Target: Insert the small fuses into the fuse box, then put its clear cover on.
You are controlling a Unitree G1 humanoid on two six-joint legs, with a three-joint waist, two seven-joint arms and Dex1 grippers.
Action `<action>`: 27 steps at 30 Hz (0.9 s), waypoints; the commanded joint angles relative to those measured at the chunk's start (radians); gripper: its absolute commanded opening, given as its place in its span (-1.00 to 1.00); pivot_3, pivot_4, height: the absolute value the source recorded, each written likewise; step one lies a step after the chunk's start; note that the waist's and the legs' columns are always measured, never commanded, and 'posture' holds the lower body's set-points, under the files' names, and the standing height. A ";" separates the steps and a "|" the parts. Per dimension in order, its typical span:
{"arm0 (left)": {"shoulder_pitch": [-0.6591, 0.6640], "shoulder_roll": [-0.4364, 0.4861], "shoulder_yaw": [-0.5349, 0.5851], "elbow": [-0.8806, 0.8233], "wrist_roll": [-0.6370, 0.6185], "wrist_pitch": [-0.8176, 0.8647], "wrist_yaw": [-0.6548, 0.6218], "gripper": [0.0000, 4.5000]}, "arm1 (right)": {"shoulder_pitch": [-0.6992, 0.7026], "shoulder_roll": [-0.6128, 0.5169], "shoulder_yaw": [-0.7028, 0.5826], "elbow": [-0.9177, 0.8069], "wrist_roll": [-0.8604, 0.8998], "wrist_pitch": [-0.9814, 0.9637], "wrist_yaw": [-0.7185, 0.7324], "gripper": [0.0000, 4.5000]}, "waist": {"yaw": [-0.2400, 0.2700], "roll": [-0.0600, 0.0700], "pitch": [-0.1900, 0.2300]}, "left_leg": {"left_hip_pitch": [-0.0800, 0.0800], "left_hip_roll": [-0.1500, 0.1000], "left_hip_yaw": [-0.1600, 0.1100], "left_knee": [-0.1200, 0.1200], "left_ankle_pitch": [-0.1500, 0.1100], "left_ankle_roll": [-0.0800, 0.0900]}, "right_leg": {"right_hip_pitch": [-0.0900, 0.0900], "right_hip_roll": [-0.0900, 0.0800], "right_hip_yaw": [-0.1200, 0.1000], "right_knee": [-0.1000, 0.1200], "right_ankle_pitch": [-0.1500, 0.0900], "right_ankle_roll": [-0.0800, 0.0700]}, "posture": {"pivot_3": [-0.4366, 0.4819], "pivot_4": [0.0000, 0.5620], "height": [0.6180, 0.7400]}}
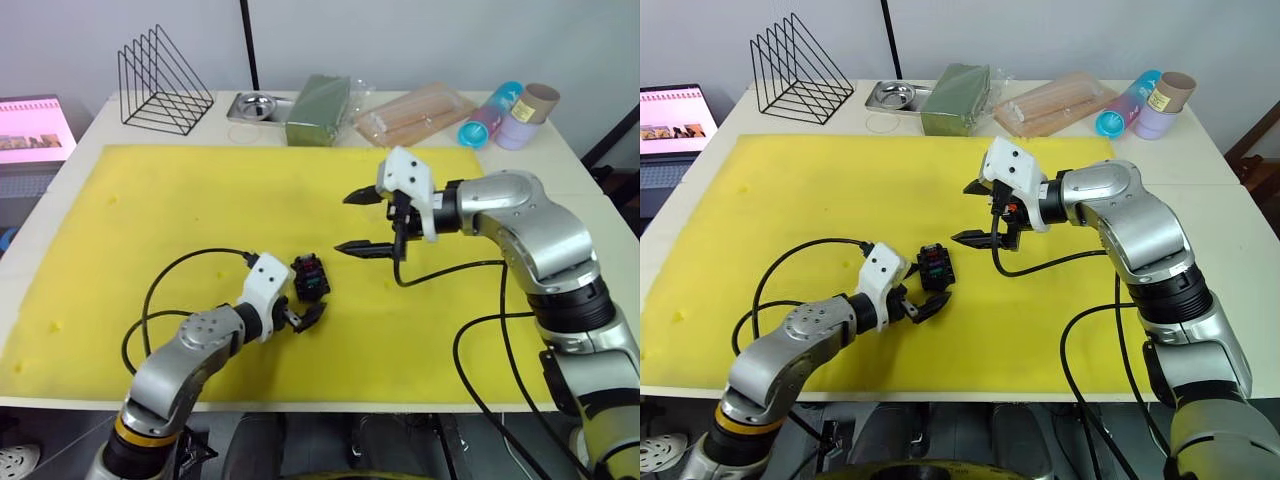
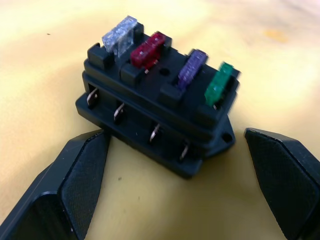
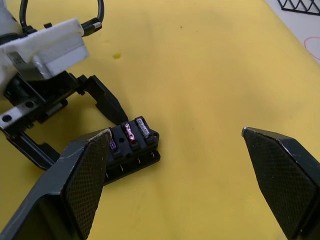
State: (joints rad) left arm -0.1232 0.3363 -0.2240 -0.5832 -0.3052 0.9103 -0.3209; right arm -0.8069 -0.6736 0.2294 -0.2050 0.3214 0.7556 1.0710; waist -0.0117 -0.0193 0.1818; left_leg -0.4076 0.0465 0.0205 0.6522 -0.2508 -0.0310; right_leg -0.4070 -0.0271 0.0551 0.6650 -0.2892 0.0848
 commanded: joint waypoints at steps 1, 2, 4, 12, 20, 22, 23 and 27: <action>0.006 -0.047 -0.059 0.010 0.044 0.019 0.069 1.00 | -0.025 0.002 -0.006 -0.029 0.012 -0.005 0.004 0.99 | 0.001 0.000 0.000 | 0.000 0.000 0.000 0.000 0.000 0.000 | 0.000 0.000 0.000 0.000 0.000 0.000 | -0.05 -0.47 1.00; 0.007 -0.063 -0.073 0.012 0.057 0.019 0.086 1.00 | -0.026 0.003 -0.006 -0.028 0.013 -0.001 0.003 0.99 | 0.002 0.000 0.000 | 0.000 0.000 0.000 0.000 0.000 0.000 | 0.000 0.000 0.000 0.000 0.000 0.000 | -0.05 -0.47 1.00; 0.006 -0.093 -0.090 0.020 0.081 0.017 0.119 1.00 | -0.028 0.004 -0.006 -0.022 0.012 0.010 -0.004 0.99 | 0.003 0.000 0.000 | 0.000 0.000 0.000 0.001 0.000 0.000 | 0.001 0.000 0.000 0.000 0.000 0.000 | -0.05 -0.47 1.00; -0.001 -0.120 -0.076 0.031 0.117 0.008 0.150 1.00 | -0.175 0.129 -0.031 0.298 -0.100 0.155 -0.273 0.99 | 0.000 0.000 0.000 | 0.000 -0.001 0.000 0.002 0.000 0.000 | 0.001 0.000 0.000 0.000 0.000 -0.001 | -0.05 -0.47 1.00; 0.016 -0.112 -0.068 0.001 0.117 -0.003 0.145 1.00 | -0.282 0.228 -0.058 0.610 -0.172 0.180 -0.444 0.99 | -0.002 0.000 0.000 | 0.000 -0.001 0.000 0.000 0.000 0.000 | 0.000 -0.001 0.001 0.000 0.000 0.000 | -0.05 -0.47 1.00; 0.019 -0.110 -0.068 -0.005 0.120 -0.010 0.146 1.00 | -0.288 0.240 -0.070 0.640 -0.174 0.179 -0.465 0.99 | -0.003 0.000 0.000 | 0.000 -0.001 0.000 0.000 0.000 0.000 | 0.000 -0.001 0.001 0.000 0.000 0.000 | -0.05 -0.47 1.00; 0.022 -0.111 -0.069 -0.008 0.120 -0.012 0.147 1.00 | -0.289 0.243 -0.075 0.648 -0.174 0.180 -0.471 0.99 | -0.004 0.000 0.000 | 0.000 -0.001 0.001 0.000 0.000 0.000 | 0.000 -0.001 0.001 0.000 0.000 0.000 | -0.05 -0.47 1.00; 0.039 -0.106 -0.055 -0.036 0.120 -0.015 0.150 1.00 | -0.279 0.259 -0.080 0.685 -0.186 0.171 -0.493 0.99 | -0.006 0.000 0.000 | 0.000 -0.001 0.001 -0.001 0.000 0.000 | 0.000 -0.001 0.001 0.000 0.000 0.000 | -0.05 -0.47 1.00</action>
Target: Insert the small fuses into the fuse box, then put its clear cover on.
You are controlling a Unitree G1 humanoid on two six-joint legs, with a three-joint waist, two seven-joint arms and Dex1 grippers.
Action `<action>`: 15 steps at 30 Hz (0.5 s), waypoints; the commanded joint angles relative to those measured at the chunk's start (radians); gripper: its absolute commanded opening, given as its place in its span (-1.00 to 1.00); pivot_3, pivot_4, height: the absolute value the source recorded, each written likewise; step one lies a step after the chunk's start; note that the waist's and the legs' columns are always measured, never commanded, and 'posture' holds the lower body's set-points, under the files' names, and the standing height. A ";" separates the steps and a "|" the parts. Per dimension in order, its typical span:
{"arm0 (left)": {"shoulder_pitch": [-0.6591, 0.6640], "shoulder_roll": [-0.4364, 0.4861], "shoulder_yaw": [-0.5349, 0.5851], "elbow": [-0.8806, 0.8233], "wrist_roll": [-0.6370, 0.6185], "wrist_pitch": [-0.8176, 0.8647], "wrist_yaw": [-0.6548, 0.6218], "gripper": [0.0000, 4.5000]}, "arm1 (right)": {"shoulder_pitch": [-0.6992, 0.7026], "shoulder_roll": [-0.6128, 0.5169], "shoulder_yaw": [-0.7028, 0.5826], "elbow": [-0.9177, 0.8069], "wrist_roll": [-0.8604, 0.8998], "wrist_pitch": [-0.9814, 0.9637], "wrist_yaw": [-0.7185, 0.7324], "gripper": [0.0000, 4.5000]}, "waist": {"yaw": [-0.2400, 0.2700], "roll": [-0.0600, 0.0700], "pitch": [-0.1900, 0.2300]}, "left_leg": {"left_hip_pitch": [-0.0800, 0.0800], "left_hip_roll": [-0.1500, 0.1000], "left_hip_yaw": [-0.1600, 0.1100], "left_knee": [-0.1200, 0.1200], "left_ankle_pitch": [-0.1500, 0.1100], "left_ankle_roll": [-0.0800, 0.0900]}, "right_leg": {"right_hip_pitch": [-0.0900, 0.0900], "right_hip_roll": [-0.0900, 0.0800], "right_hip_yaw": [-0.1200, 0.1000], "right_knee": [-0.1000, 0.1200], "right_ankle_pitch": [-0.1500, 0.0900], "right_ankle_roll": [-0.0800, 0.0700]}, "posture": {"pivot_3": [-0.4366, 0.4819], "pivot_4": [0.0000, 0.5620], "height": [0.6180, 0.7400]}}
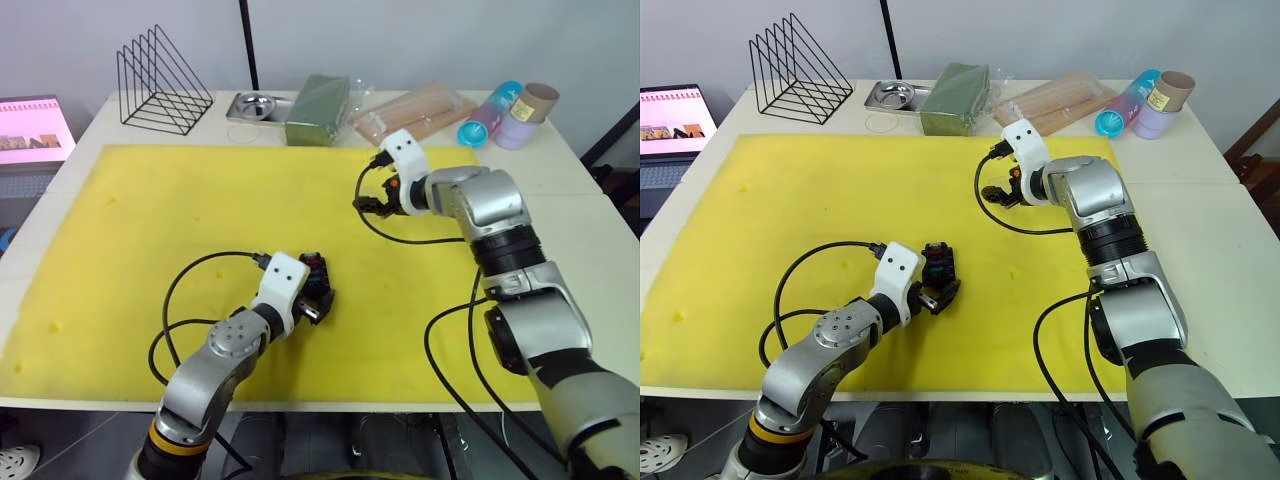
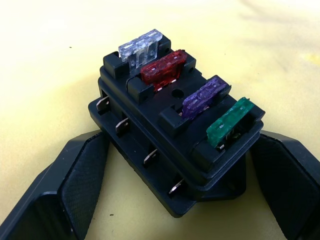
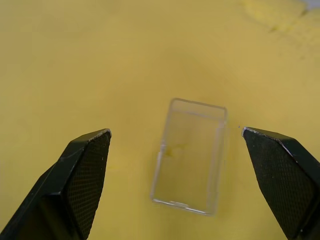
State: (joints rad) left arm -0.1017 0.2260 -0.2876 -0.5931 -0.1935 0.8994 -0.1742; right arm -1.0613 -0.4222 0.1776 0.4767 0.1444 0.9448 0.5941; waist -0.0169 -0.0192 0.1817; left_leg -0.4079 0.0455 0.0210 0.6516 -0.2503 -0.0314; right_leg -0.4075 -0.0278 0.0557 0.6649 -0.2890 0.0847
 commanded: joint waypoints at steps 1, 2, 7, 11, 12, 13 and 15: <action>0.035 0.014 0.027 -0.055 -0.004 -0.009 -0.009 1.00 | -0.020 0.015 -0.030 0.012 -0.010 -0.023 -0.021 0.99 | -0.002 0.000 0.000 | 0.000 0.000 0.000 0.000 0.000 0.000 | 0.000 0.000 0.000 0.000 0.000 0.000 | -0.05 -0.47 1.00; 0.055 0.032 0.050 -0.088 -0.020 -0.013 -0.028 1.00 | -0.019 0.023 -0.031 0.024 -0.013 -0.028 -0.029 0.99 | -0.004 0.000 0.000 | 0.000 0.000 0.000 -0.001 0.000 0.000 | 0.000 0.000 0.000 0.000 0.000 0.000 | -0.05 -0.47 1.00; 0.109 0.121 0.164 -0.210 -0.132 -0.040 -0.162 1.00 | -0.019 0.043 -0.029 0.069 -0.023 -0.057 -0.044 0.99 | -0.007 0.000 0.000 | -0.001 0.002 0.001 -0.003 0.000 0.000 | -0.004 0.002 0.000 0.001 0.000 0.000 | -0.05 -0.47 1.00; 0.094 0.208 0.278 -0.249 -0.223 -0.040 -0.262 1.00 | -0.028 0.062 -0.030 0.106 -0.029 -0.080 -0.050 0.99 | -0.007 0.000 0.000 | -0.001 0.001 0.001 -0.003 0.000 0.000 | -0.004 0.001 0.000 0.000 0.000 0.000 | -0.05 -0.47 1.00; 0.083 0.231 0.309 -0.255 -0.249 -0.035 -0.285 1.00 | -0.030 0.067 -0.030 0.113 -0.031 -0.086 -0.051 0.99 | -0.008 0.000 0.000 | -0.001 0.001 0.001 -0.003 0.000 0.000 | -0.004 0.001 0.000 0.000 0.000 0.000 | -0.05 -0.47 1.00; 0.074 0.251 0.338 -0.257 -0.276 -0.030 -0.306 1.00 | -0.032 0.070 -0.030 0.120 -0.032 -0.091 -0.051 0.99 | -0.007 0.000 0.000 | -0.001 0.001 0.001 -0.003 0.000 0.000 | -0.003 0.001 0.000 0.000 0.000 0.000 | -0.05 -0.47 1.00; 0.052 0.306 0.393 -0.251 -0.328 -0.024 -0.360 1.00 | -0.038 0.077 -0.030 0.135 -0.033 -0.100 -0.052 0.99 | -0.007 0.000 0.000 | -0.001 0.001 0.001 -0.003 0.000 0.000 | -0.003 0.001 0.000 0.000 0.000 0.000 | -0.05 -0.47 1.00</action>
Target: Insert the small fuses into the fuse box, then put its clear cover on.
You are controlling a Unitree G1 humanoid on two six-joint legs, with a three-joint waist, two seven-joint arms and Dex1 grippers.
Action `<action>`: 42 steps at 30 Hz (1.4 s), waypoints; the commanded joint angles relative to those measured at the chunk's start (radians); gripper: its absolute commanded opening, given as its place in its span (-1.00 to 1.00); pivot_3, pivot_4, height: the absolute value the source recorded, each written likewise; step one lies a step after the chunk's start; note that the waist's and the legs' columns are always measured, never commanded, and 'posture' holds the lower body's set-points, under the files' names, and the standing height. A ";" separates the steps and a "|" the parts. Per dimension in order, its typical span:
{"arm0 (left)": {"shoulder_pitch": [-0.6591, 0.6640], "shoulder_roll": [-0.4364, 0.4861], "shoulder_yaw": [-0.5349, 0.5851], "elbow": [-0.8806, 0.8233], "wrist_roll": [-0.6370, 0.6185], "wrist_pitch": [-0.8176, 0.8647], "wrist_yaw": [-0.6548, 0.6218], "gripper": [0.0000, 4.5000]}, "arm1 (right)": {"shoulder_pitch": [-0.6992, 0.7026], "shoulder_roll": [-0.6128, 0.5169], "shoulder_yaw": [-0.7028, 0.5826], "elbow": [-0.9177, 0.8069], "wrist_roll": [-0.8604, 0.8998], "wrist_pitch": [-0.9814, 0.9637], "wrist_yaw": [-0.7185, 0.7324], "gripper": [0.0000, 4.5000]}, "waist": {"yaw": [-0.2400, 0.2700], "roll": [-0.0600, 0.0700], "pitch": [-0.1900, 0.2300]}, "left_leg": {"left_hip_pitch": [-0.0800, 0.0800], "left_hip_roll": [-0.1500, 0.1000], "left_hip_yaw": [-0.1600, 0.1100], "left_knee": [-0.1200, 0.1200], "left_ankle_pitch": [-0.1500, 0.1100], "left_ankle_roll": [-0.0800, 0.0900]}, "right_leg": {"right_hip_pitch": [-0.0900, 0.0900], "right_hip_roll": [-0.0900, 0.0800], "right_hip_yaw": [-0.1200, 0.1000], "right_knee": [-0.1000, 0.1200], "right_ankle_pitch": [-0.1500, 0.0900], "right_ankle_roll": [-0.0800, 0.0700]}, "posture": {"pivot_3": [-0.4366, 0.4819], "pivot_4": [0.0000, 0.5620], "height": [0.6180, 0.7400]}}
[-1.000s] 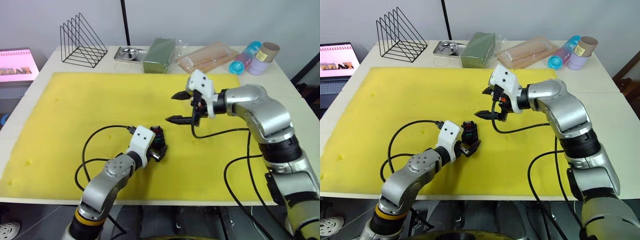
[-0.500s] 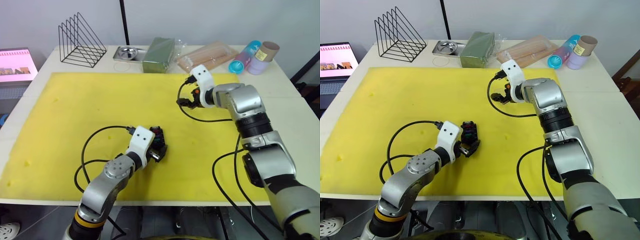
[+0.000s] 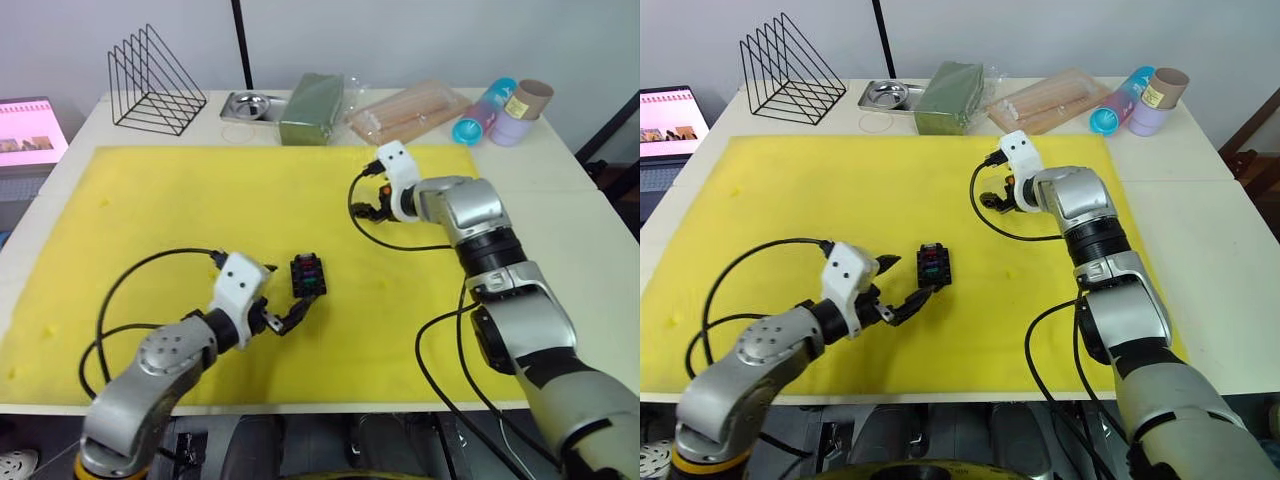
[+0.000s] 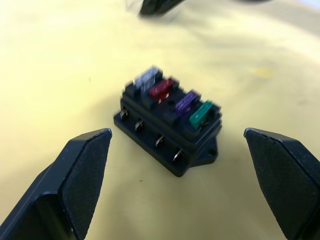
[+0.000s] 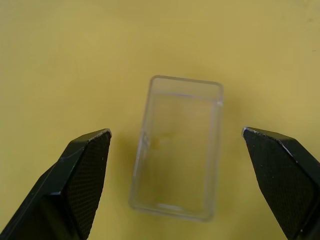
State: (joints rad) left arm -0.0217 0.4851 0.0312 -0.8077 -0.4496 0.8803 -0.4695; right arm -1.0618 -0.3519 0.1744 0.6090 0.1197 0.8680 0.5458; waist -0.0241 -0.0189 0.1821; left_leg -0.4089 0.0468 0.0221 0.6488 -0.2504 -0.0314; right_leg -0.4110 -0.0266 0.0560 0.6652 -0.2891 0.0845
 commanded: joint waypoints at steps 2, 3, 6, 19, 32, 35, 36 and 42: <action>-0.061 0.099 0.112 -0.010 -0.109 0.001 -0.105 1.00 | -0.048 0.015 -0.029 0.024 -0.010 -0.034 -0.007 0.99 | 0.000 0.000 0.000 | 0.000 0.000 0.000 0.000 0.000 0.000 | 0.000 0.000 0.000 0.000 0.000 0.000 | -0.05 -0.47 1.00; -0.074 0.121 0.121 0.003 -0.120 -0.004 -0.122 1.00 | -0.053 0.018 -0.030 0.033 -0.012 -0.039 -0.009 0.99 | 0.000 0.000 0.000 | 0.000 0.000 0.000 0.000 0.000 0.000 | 0.000 0.000 0.000 0.000 0.000 0.000 | -0.05 -0.47 1.00; -0.125 0.150 0.141 0.053 -0.163 0.002 -0.146 1.00 | -0.065 0.024 -0.031 0.058 -0.018 -0.055 -0.015 0.99 | -0.001 0.000 0.000 | 0.000 0.000 0.000 0.000 0.000 0.000 | 0.000 0.000 0.000 0.000 0.000 0.000 | -0.05 -0.47 1.00; -0.350 0.234 0.066 0.314 -0.118 -0.122 -0.256 1.00 | -0.078 0.032 -0.032 0.094 -0.034 -0.035 -0.020 0.99 | -0.021 0.000 0.000 | 0.000 0.000 0.000 -0.001 0.000 0.000 | 0.000 0.001 0.000 0.000 0.000 0.000 | -0.05 -0.47 1.00; -0.367 0.216 0.030 0.352 -0.070 -0.156 -0.231 1.00 | -0.100 0.065 -0.023 0.131 -0.048 -0.042 -0.009 0.82 | -0.023 0.000 0.000 | 0.000 0.000 0.000 -0.002 0.000 0.000 | -0.001 0.001 0.000 0.000 0.000 0.000 | -0.05 -0.47 1.00; -0.362 0.214 0.032 0.348 -0.068 -0.156 -0.228 1.00 | -0.100 0.072 -0.019 0.130 -0.053 -0.040 0.000 0.46 | -0.023 0.000 0.000 | 0.000 0.000 0.000 -0.002 0.000 0.000 | -0.001 0.001 0.000 0.000 0.000 0.000 | -0.05 -0.47 1.00; -0.360 0.213 0.033 0.347 -0.068 -0.155 -0.227 1.00 | -0.100 0.074 -0.019 0.127 -0.054 -0.040 0.002 0.29 | -0.022 0.000 0.000 | 0.000 0.000 0.000 -0.002 0.000 0.000 | -0.001 0.001 0.000 0.000 0.000 0.000 | -0.05 -0.47 1.00; -0.298 0.212 0.034 0.271 -0.096 -0.112 -0.209 1.00 | -0.106 0.052 -0.010 0.053 -0.058 -0.005 0.044 -0.19 | -0.023 0.000 0.000 | 0.000 0.000 0.000 -0.002 0.000 0.000 | -0.001 0.001 0.000 0.000 0.000 0.000 | -0.05 -0.47 1.00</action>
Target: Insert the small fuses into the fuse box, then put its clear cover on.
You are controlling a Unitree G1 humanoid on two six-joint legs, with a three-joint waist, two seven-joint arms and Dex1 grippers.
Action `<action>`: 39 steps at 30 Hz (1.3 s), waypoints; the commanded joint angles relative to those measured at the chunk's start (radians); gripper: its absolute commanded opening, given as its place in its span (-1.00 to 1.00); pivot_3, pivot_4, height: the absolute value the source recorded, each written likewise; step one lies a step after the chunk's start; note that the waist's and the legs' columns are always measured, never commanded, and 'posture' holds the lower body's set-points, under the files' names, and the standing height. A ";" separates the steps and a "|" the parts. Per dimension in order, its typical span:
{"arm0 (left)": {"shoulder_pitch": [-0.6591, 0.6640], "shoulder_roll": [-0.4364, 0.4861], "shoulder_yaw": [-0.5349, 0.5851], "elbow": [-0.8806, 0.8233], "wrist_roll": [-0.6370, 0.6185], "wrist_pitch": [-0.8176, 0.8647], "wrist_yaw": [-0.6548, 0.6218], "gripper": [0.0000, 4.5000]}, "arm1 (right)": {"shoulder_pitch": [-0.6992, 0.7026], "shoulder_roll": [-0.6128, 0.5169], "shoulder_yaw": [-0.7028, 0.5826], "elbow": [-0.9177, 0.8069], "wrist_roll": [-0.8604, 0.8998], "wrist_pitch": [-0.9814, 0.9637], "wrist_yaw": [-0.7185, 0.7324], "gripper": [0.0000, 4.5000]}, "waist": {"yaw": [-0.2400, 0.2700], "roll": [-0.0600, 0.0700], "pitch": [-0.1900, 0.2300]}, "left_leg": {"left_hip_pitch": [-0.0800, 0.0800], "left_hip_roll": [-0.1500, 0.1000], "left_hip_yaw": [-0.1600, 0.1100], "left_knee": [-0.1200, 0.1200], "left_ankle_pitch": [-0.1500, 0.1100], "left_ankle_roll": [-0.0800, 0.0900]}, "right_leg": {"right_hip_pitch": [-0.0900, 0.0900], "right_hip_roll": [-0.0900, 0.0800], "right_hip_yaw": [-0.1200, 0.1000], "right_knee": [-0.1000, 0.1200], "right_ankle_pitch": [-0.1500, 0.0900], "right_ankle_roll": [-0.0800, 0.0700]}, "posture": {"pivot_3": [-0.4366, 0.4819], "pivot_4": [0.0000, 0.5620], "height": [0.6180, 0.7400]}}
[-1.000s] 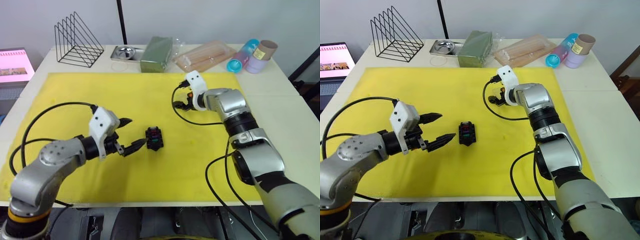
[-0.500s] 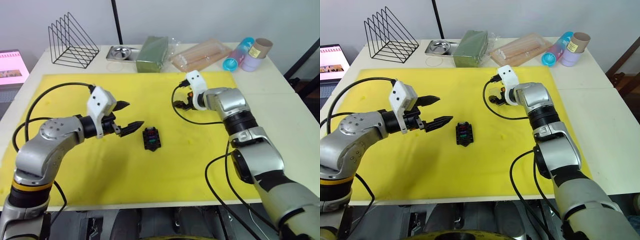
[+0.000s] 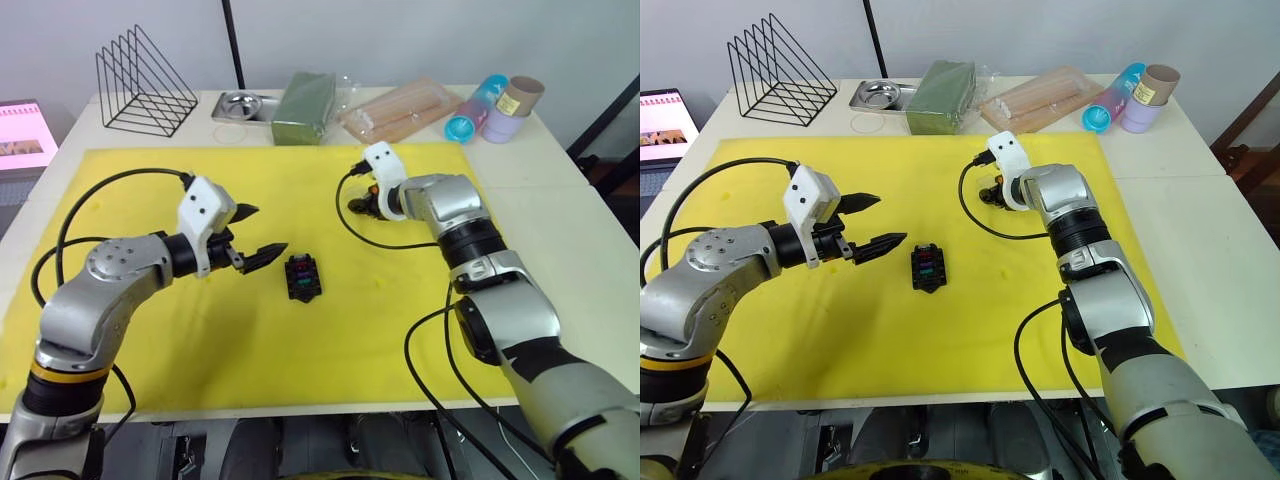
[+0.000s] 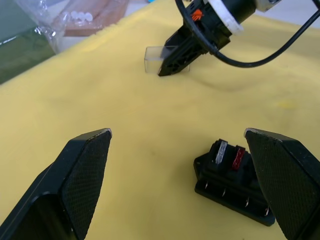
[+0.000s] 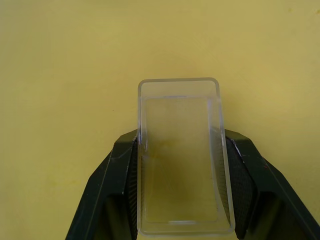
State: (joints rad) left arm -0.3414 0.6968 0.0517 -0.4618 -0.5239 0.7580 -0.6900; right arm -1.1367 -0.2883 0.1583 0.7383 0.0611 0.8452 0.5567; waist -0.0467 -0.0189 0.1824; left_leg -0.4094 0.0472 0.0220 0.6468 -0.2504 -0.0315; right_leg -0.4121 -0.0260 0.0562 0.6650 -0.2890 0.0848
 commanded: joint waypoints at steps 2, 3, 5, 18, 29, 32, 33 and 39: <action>0.065 -0.010 0.013 -0.127 -0.033 0.039 0.042 1.00 | -0.026 -0.030 0.018 -0.133 0.003 0.047 0.063 -0.19 | 0.000 0.000 0.000 | 0.000 0.000 0.000 0.000 0.000 0.000 | 0.000 0.000 0.000 0.000 0.000 0.000 | -0.05 -0.47 1.00; 0.089 -0.016 0.012 -0.158 -0.038 0.052 0.061 1.00 | -0.022 -0.039 0.025 -0.164 0.004 0.060 0.076 -0.19 | 0.000 0.000 0.000 | -0.001 0.000 0.000 0.000 0.000 0.000 | -0.001 0.000 0.000 0.000 0.000 0.000 | -0.05 -0.47 1.00; 0.134 -0.033 0.011 -0.213 -0.049 0.080 0.098 1.00 | -0.011 -0.054 0.033 -0.220 0.006 0.082 0.094 -0.19 | 0.002 0.000 0.000 | -0.001 0.000 0.000 0.000 0.000 0.000 | -0.001 0.000 0.001 0.000 0.000 0.000 | -0.05 -0.47 1.00; 0.275 -0.232 -0.255 -0.293 0.171 0.160 0.460 1.00 | 0.059 -0.124 0.069 -0.483 0.033 0.189 0.176 -0.19 | 0.004 0.000 0.000 | -0.001 0.000 0.000 0.001 0.000 0.000 | 0.000 -0.001 0.001 0.000 0.000 0.000 | -0.05 -0.47 1.00; 0.262 -0.434 -0.342 -0.168 0.279 0.161 0.590 1.00 | 0.059 -0.125 0.057 -0.531 0.053 0.220 0.157 -0.19 | 0.008 0.000 0.000 | -0.001 -0.001 0.000 0.002 0.000 0.000 | 0.000 -0.001 0.000 0.000 0.000 0.000 | -0.05 -0.47 1.00; 0.248 -0.491 -0.341 -0.134 0.299 0.153 0.618 1.00 | 0.060 -0.126 0.058 -0.537 0.055 0.222 0.154 -0.19 | 0.011 0.000 0.000 | -0.001 -0.001 -0.001 0.002 0.000 0.000 | 0.001 -0.001 0.000 0.000 0.000 0.000 | -0.05 -0.47 1.00; 0.244 -0.510 -0.341 -0.124 0.304 0.152 0.626 1.00 | 0.060 -0.126 0.057 -0.538 0.055 0.222 0.153 -0.19 | 0.012 0.000 0.000 | -0.001 -0.001 -0.001 0.003 0.000 0.000 | 0.001 -0.001 0.000 0.000 0.000 0.000 | -0.05 -0.47 1.00; 0.235 -0.558 -0.364 -0.092 0.362 0.149 0.669 1.00 | 0.061 -0.127 0.058 -0.540 0.059 0.219 0.150 -0.19 | 0.012 0.000 0.000 | 0.000 -0.002 -0.001 0.003 0.000 0.000 | 0.002 -0.001 0.000 0.000 0.000 0.000 | -0.05 -0.47 1.00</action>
State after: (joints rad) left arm -0.1050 0.1467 -0.3007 -0.5803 -0.1934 0.9058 -0.0447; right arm -1.0648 -0.4046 0.2323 0.2379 0.1127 1.0667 0.7101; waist -0.0344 -0.0191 0.1824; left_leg -0.4098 0.0455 0.0209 0.6498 -0.2504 -0.0315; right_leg -0.4102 -0.0271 0.0565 0.6651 -0.2889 0.0850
